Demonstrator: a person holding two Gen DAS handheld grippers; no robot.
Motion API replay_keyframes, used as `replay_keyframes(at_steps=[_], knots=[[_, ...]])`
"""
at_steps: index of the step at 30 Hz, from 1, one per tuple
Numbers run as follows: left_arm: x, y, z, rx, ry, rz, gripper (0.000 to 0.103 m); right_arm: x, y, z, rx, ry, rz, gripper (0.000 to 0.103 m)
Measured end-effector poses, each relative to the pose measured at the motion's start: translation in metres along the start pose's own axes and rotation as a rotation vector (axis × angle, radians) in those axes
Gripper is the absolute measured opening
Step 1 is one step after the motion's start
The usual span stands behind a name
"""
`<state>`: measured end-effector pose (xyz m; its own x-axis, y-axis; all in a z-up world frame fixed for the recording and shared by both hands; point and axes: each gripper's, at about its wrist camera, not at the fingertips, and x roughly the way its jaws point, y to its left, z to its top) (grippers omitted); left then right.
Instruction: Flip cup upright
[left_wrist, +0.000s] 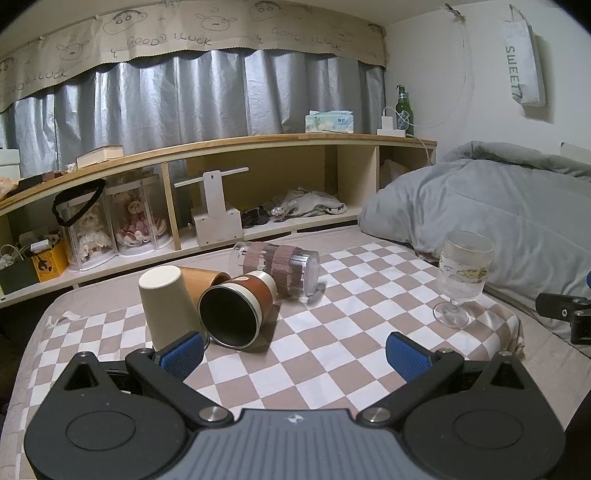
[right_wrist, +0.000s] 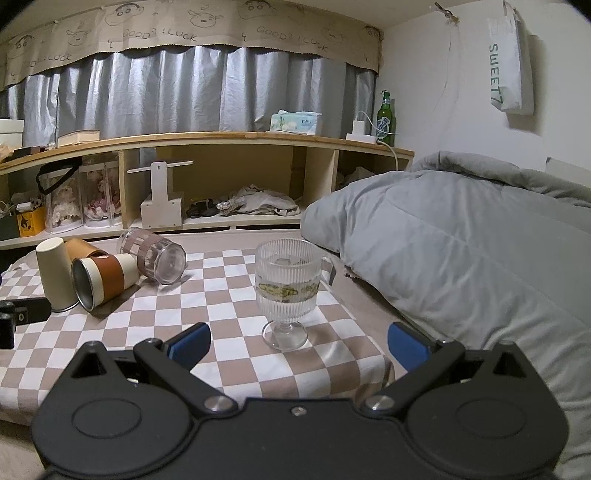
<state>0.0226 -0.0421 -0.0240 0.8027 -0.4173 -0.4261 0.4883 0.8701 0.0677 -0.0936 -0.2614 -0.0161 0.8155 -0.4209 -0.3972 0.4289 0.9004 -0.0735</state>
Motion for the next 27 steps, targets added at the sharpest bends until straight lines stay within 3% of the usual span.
replay_keyframes(at_steps=[27], knots=[[-0.0001,-0.0025,-0.0011,-0.002,0.001,0.002,0.103,0.0001,0.0008,-0.0009,-0.009,0.001,-0.002,0.103]])
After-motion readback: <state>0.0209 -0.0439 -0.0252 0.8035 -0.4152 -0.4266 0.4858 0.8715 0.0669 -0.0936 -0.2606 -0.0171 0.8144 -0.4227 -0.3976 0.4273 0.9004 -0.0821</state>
